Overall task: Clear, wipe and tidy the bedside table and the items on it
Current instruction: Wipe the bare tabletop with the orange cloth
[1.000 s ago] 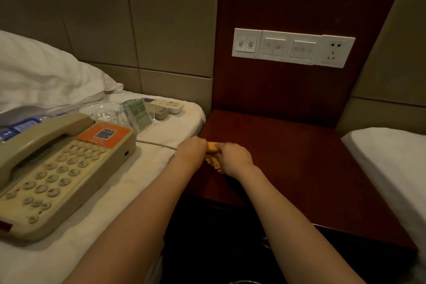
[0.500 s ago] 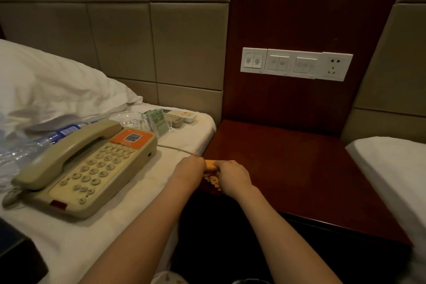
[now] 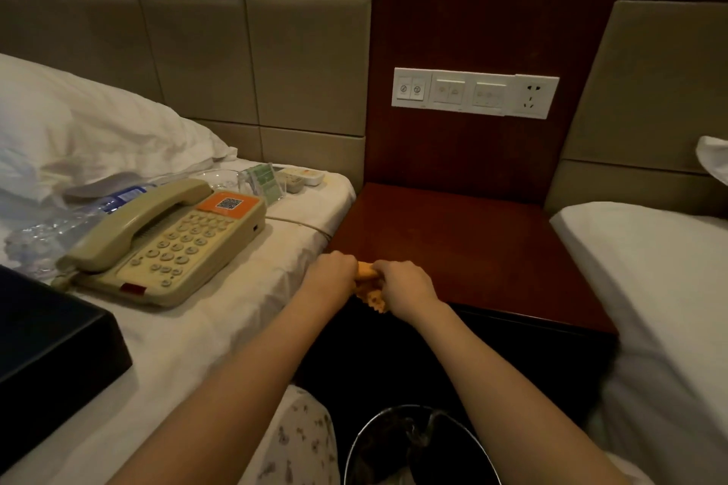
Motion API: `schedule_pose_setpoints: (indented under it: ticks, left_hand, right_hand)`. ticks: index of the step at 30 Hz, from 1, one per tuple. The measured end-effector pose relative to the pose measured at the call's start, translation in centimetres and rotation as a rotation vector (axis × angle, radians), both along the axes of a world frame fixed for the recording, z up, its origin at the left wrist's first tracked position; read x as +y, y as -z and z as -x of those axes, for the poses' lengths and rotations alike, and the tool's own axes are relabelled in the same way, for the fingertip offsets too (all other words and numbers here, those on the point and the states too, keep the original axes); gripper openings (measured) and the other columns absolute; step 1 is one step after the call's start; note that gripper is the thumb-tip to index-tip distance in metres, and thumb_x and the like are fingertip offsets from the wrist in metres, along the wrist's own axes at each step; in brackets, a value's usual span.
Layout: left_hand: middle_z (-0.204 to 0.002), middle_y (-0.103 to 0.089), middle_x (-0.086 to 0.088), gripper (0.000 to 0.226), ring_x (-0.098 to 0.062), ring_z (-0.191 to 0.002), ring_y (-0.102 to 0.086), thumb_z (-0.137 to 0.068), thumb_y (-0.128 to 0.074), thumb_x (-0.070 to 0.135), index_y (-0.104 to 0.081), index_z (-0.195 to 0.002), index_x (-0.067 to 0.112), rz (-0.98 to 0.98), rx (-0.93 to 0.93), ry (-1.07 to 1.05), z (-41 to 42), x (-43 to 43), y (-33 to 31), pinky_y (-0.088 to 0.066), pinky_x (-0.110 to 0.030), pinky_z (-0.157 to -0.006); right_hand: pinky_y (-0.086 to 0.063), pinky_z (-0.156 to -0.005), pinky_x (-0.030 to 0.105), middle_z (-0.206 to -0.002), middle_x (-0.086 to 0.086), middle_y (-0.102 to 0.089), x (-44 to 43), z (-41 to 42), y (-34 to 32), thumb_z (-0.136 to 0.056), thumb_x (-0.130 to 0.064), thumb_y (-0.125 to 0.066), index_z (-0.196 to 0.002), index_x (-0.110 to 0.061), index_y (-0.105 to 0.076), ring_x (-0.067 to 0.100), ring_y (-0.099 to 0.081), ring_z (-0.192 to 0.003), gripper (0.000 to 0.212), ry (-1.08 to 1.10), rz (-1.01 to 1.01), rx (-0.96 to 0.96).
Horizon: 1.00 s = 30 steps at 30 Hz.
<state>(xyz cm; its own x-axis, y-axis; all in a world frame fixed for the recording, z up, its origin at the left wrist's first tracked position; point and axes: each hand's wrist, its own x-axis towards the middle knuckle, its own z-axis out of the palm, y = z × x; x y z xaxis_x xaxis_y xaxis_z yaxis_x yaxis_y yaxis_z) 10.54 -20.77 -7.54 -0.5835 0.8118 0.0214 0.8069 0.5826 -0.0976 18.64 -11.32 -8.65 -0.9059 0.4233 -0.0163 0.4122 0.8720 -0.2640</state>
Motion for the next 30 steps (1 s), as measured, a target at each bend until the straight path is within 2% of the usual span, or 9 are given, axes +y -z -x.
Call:
schedule_pose_setpoints:
  ticks: [4,8,11,13,14,16,20,27,30]
  left_hand:
    - [-0.096,-0.057,-0.014,0.010,-0.033,-0.101,-0.058,-0.092,-0.048,0.007,-0.055,-0.090,0.001,0.078,-0.102,0.074,-2.0,0.0,-0.8,-0.043,-0.033,-0.075]
    - [-0.111,-0.058,-0.020,0.015,-0.035,-0.106,-0.057,-0.094,-0.049,0.008,-0.057,-0.102,-0.001,0.197,-0.237,0.142,-4.0,0.2,-1.3,-0.046,-0.037,-0.083]
    - [-0.076,-0.051,-0.010,0.021,-0.040,-0.105,-0.056,-0.094,-0.047,0.005,-0.050,-0.073,0.007,0.265,-0.284,0.195,-5.0,0.4,-1.5,-0.047,-0.043,-0.089]
    - [-0.065,-0.037,-0.002,0.020,-0.038,-0.089,-0.058,-0.093,-0.047,0.004,-0.053,-0.074,0.003,0.256,-0.259,0.219,-5.2,1.0,-2.0,-0.047,-0.046,-0.089]
    - [-0.067,-0.040,-0.004,0.016,-0.035,-0.083,-0.058,-0.092,-0.047,0.003,-0.056,-0.079,0.001,0.238,-0.224,0.234,-5.3,1.4,-2.4,-0.048,-0.046,-0.087]
    - [-0.086,-0.055,-0.012,0.013,-0.034,-0.090,-0.058,-0.091,-0.047,0.003,-0.059,-0.094,0.001,0.168,-0.129,0.259,-5.3,2.1,-3.2,-0.047,-0.041,-0.079]
    - [-0.105,-0.058,-0.013,0.019,-0.030,-0.098,-0.058,-0.092,-0.048,0.005,-0.057,-0.109,0.006,0.014,0.017,0.315,-5.3,4.7,-4.1,-0.040,-0.032,-0.070]
    - [-0.116,-0.059,-0.012,0.024,-0.029,-0.108,-0.057,-0.093,-0.047,0.002,-0.055,-0.115,0.005,0.042,0.017,0.280,-7.3,10.4,-1.8,-0.044,-0.036,-0.087]
    - [-0.118,-0.058,-0.011,0.031,-0.029,-0.110,-0.056,-0.093,-0.043,-0.001,-0.055,-0.120,0.009,0.000,-0.027,0.261,-7.3,12.3,-0.2,-0.041,-0.042,-0.095]
  right_hand:
    - [-0.045,-0.067,0.035,-0.104,0.009,-0.061,0.0,-2.6,-0.1,-0.092,-0.001,-0.038,-0.117,-0.016,-0.054,0.026,-0.054,-0.081,0.034,-0.047,-0.013,-0.067]
    - [-0.038,-0.058,0.028,-0.078,0.000,-0.051,-0.3,-4.5,-0.8,-0.092,-0.001,-0.042,-0.096,-0.014,-0.054,0.018,-0.046,-0.067,0.019,-0.127,-0.063,-0.185]
    - [-0.037,-0.054,0.023,-0.071,-0.003,-0.049,0.1,-5.7,-1.7,-0.092,-0.002,-0.045,-0.095,-0.012,-0.057,0.012,-0.044,-0.060,0.016,-0.186,-0.083,-0.286]
    - [-0.041,-0.062,0.028,-0.083,0.004,-0.056,0.9,-6.6,-2.3,-0.092,0.000,-0.043,-0.107,-0.007,-0.059,0.018,-0.049,-0.070,0.024,-0.182,-0.074,-0.287]
    - [-0.042,-0.065,0.030,-0.091,0.007,-0.059,1.3,-7.1,-2.7,-0.091,0.001,-0.042,-0.113,-0.007,-0.059,0.020,-0.052,-0.075,0.028,-0.172,-0.071,-0.269]
    - [-0.045,-0.069,0.031,-0.103,0.010,-0.062,2.1,-8.0,-3.1,-0.091,0.001,-0.042,-0.119,-0.010,-0.055,0.022,-0.055,-0.083,0.033,-0.132,-0.112,-0.188]
    - [-0.051,-0.082,0.035,-0.114,0.006,-0.060,4.3,-8.6,-3.3,-0.090,-0.001,-0.047,-0.124,-0.014,-0.050,0.025,-0.058,-0.101,0.037,0.027,-0.290,0.037]
    - [-0.046,-0.076,0.033,-0.113,0.010,-0.058,7.7,-9.3,-1.1,-0.092,-0.006,-0.049,-0.117,-0.010,-0.047,0.027,-0.058,-0.101,0.026,0.200,-0.283,-0.063]
    - [-0.041,-0.064,0.031,-0.106,0.010,-0.062,9.8,-9.8,0.4,-0.096,-0.010,-0.040,-0.123,-0.010,-0.046,0.024,-0.056,-0.082,0.027,0.277,-0.189,-0.077]
